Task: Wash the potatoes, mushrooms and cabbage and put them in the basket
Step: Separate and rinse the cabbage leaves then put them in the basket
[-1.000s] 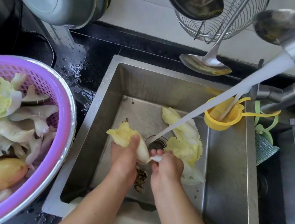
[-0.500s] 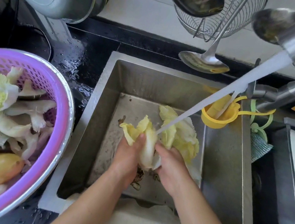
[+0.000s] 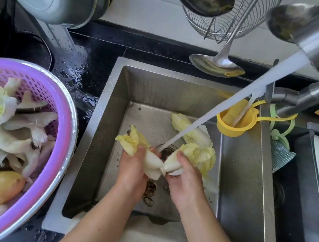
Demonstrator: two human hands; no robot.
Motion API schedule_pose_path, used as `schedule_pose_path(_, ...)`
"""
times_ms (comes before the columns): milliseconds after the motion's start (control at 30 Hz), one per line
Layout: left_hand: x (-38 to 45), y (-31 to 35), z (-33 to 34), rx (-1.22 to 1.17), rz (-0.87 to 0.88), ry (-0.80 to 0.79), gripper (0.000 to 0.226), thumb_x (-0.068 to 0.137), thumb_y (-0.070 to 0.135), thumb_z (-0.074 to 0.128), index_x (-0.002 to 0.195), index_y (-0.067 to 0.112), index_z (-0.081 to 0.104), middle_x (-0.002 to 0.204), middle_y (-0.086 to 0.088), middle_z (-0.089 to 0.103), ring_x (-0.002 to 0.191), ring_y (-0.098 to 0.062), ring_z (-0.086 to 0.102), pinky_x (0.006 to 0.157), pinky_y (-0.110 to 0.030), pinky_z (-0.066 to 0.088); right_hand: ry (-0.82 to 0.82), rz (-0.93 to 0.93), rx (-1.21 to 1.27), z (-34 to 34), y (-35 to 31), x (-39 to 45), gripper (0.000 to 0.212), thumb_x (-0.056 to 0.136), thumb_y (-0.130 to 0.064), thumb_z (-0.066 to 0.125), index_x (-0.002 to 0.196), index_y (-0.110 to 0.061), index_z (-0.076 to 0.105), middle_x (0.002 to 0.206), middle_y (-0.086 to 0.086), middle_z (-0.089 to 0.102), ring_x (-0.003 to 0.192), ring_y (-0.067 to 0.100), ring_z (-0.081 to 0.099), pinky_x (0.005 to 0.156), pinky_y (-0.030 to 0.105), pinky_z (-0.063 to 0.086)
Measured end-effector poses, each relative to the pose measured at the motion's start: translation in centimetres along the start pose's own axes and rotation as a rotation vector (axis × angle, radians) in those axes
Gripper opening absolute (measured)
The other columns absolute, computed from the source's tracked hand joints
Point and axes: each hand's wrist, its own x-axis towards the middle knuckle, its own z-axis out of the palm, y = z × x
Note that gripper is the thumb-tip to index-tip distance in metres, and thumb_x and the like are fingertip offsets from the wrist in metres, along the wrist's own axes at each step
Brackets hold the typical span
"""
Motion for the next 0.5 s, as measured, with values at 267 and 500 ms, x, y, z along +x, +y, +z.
schedule_pose_path(267,0.2,1.1,0.3,-0.186,0.079,0.217,0.030,0.110,0.020,0.051,0.140,0.017,0.052,0.131,-0.014,0.068,0.110,-0.031,0.070,0.098,-0.052,0.057,0.128,-0.133,0.061,-1.5,-2.7,1.4,0.023,0.097,-0.005,0.064,0.120,-0.009,0.063,0.121,0.015,0.068,0.097,0.027,0.068,0.072,0.043,0.057)
schedule_pose_path(500,-1.7,0.5,0.8,0.237,-0.171,-0.136,0.018,0.101,0.007,0.058,0.116,0.009,0.066,0.083,-0.005,0.075,0.086,-0.027,0.069,0.079,-0.041,0.055,-0.084,-0.029,-0.790,-5.2,-5.9,0.7,0.035,0.096,-0.014,0.070,0.130,-0.015,0.061,0.116,0.013,0.075,0.107,0.033,0.071,0.096,0.062,0.055)
